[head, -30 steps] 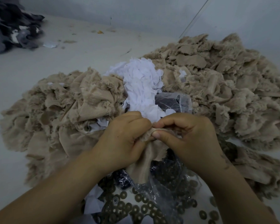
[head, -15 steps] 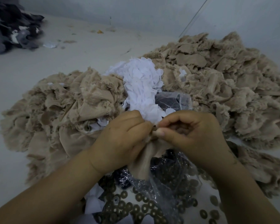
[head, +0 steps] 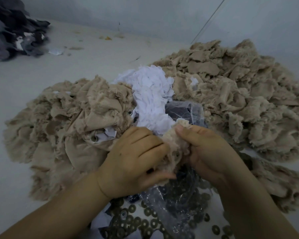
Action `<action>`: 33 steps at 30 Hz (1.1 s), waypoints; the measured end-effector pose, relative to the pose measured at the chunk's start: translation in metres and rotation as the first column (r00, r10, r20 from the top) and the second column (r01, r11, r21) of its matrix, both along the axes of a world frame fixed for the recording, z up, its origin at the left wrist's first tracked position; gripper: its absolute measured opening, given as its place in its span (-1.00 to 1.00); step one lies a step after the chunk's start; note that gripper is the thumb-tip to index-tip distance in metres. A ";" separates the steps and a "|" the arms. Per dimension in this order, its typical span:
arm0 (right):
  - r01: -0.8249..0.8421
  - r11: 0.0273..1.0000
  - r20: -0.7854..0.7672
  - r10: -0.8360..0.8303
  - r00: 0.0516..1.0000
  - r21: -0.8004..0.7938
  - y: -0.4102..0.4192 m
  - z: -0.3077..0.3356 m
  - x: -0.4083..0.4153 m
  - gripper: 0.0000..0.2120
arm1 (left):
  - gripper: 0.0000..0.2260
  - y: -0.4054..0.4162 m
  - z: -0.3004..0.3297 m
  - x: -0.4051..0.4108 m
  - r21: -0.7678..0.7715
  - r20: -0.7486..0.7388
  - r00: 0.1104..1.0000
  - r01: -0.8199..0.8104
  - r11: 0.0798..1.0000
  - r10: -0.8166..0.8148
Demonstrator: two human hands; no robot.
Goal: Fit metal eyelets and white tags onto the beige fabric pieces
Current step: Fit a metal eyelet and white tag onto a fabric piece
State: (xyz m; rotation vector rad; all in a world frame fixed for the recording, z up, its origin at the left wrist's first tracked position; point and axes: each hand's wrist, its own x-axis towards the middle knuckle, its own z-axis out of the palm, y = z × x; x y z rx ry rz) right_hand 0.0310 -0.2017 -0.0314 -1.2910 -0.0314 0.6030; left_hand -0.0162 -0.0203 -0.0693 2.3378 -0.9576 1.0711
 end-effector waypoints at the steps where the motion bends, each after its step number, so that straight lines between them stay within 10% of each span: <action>1: 0.021 0.999 -0.008 -0.021 1.000 0.044 0.000 0.001 0.000 -0.63 | -0.59 0.000 0.000 -0.002 -0.056 -0.063 0.998 0.001 0.998 -0.005; 11: 0.032 0.988 0.073 -0.043 0.996 0.154 0.005 0.002 -0.005 -0.67 | -0.58 -0.022 0.019 -0.003 -0.459 -0.632 0.771 -0.452 0.764 0.076; 15: 0.078 0.984 0.052 -0.088 0.995 0.162 0.006 -0.001 -0.004 -0.69 | -0.83 -0.022 0.020 -0.002 -0.623 -0.649 0.755 -0.450 0.640 -0.101; 33: 0.087 0.994 -0.081 -0.081 0.993 0.072 0.014 -0.002 -0.011 -0.55 | -0.78 -0.023 0.023 -0.005 -0.761 -0.602 0.749 -0.434 0.482 -0.276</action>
